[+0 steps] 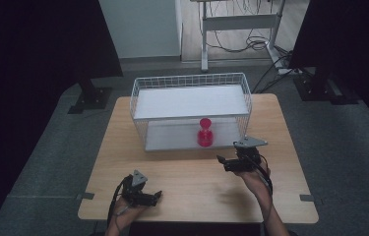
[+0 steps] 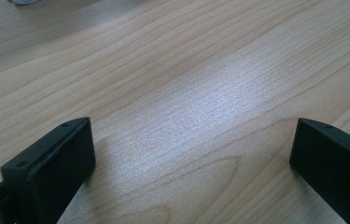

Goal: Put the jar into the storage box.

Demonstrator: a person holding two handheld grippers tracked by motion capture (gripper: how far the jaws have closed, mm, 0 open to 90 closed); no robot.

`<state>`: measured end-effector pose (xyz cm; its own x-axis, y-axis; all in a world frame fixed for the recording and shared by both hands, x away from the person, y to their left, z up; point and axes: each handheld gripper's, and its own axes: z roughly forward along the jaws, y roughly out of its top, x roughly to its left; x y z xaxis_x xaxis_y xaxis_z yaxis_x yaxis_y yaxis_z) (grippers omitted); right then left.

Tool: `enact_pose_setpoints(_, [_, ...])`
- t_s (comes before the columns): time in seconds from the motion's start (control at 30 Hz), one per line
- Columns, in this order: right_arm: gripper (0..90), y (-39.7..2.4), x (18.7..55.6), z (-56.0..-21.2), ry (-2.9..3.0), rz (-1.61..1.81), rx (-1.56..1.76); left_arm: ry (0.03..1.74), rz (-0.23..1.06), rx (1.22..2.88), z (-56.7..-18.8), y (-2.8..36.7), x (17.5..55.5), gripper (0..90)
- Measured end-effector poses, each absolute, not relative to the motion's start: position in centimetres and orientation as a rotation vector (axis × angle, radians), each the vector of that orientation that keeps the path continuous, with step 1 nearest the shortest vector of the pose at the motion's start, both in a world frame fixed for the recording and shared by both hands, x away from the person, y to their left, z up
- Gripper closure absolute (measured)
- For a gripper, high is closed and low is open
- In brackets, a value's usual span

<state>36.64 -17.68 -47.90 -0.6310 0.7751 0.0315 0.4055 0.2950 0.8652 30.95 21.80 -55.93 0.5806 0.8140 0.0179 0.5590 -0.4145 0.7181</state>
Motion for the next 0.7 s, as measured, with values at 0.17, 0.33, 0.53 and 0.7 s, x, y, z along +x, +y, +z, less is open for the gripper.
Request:
enact_pose_setpoints(0.17, [13.0, -17.9, 36.2, -48.2, 2.174, 1.268, 1.058, 1.088, 0.484, 2.132, -55.9, 21.8, 30.9, 0.0])
enact_pose_setpoints(0.33, [13.0, -18.3, 35.7, -48.2, 2.167, 1.265, 1.058, 1.088, 0.484, 2.132, -55.9, 21.8, 30.9, 0.0])
enact_pose_setpoints(0.53, [13.0, -18.9, 34.9, -48.2, 2.15, 1.272, 1.06, 1.088, 0.484, 2.133, -55.9, 21.8, 30.9, 0.0])
enact_pose_setpoints(0.7, [13.0, -19.3, 34.3, -48.1, 2.141, 1.276, 1.062, 1.088, 0.484, 2.133, -55.9, 21.8, 30.9, 0.0])
